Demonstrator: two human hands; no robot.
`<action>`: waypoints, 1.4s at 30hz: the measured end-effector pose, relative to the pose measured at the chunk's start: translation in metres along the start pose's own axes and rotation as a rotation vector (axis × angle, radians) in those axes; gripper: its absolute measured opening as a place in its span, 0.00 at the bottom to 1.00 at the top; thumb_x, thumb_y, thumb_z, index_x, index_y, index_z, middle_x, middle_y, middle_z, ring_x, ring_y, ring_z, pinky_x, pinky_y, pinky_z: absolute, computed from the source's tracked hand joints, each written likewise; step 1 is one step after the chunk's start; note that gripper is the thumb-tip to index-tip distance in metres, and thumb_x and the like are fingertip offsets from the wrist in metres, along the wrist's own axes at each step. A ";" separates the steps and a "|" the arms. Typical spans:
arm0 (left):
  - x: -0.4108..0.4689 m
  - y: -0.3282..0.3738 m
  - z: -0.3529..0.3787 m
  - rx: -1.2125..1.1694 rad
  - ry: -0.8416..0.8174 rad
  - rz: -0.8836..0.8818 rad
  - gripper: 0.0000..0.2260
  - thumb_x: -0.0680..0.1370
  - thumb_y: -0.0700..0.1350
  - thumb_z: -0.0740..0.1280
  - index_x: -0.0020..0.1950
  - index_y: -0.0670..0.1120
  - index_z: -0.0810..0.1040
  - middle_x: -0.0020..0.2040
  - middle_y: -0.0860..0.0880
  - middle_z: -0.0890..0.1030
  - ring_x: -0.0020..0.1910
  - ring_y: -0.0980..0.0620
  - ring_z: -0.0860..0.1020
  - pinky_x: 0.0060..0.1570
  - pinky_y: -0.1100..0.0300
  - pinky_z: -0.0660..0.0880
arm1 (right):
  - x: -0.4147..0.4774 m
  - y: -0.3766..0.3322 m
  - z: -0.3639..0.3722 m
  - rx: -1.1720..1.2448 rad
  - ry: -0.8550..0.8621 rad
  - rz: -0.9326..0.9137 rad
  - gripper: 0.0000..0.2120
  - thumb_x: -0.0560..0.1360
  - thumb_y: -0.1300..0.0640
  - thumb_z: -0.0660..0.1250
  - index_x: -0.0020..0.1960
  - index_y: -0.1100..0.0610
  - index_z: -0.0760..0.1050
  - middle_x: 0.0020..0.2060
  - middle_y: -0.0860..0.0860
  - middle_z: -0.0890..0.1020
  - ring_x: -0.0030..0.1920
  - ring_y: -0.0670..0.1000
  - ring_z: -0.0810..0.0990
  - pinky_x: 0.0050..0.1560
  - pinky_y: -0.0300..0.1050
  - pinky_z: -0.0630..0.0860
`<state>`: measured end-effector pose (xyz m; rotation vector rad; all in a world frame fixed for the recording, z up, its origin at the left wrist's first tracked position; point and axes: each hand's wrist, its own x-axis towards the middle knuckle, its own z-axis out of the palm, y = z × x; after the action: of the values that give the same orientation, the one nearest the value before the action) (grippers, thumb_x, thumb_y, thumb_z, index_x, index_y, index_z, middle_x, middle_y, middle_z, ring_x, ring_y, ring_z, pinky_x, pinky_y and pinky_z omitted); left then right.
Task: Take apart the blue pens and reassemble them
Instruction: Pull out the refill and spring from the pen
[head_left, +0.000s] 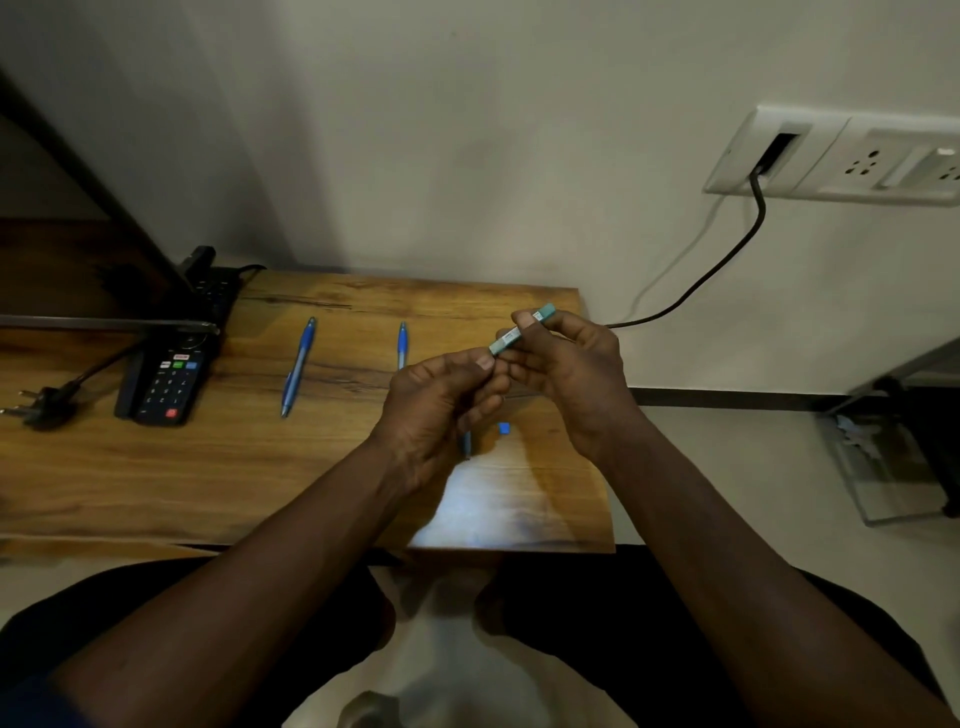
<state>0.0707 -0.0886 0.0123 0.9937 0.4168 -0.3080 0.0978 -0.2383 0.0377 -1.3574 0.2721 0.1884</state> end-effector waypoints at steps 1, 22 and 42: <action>0.000 -0.001 0.000 0.051 0.025 0.036 0.07 0.80 0.37 0.71 0.57 0.40 0.85 0.45 0.43 0.88 0.41 0.54 0.86 0.45 0.62 0.84 | 0.000 0.001 0.000 0.043 -0.006 0.033 0.09 0.80 0.58 0.71 0.54 0.65 0.82 0.45 0.60 0.87 0.45 0.55 0.87 0.50 0.48 0.85; 0.005 0.017 -0.003 0.440 0.245 0.366 0.06 0.82 0.44 0.71 0.50 0.42 0.85 0.41 0.44 0.88 0.38 0.49 0.87 0.39 0.57 0.83 | 0.003 0.005 0.011 0.502 0.027 0.362 0.03 0.80 0.63 0.69 0.51 0.64 0.79 0.45 0.63 0.86 0.44 0.58 0.88 0.48 0.47 0.86; 0.002 0.013 -0.015 0.450 0.255 0.380 0.06 0.82 0.44 0.70 0.50 0.43 0.85 0.41 0.45 0.88 0.38 0.51 0.86 0.39 0.60 0.83 | 0.009 0.011 -0.018 0.223 0.092 0.333 0.08 0.80 0.60 0.69 0.57 0.62 0.80 0.44 0.59 0.87 0.45 0.56 0.88 0.47 0.47 0.85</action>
<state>0.0751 -0.0689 0.0140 1.5355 0.3861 0.0777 0.1021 -0.2541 0.0213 -1.0943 0.5805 0.3628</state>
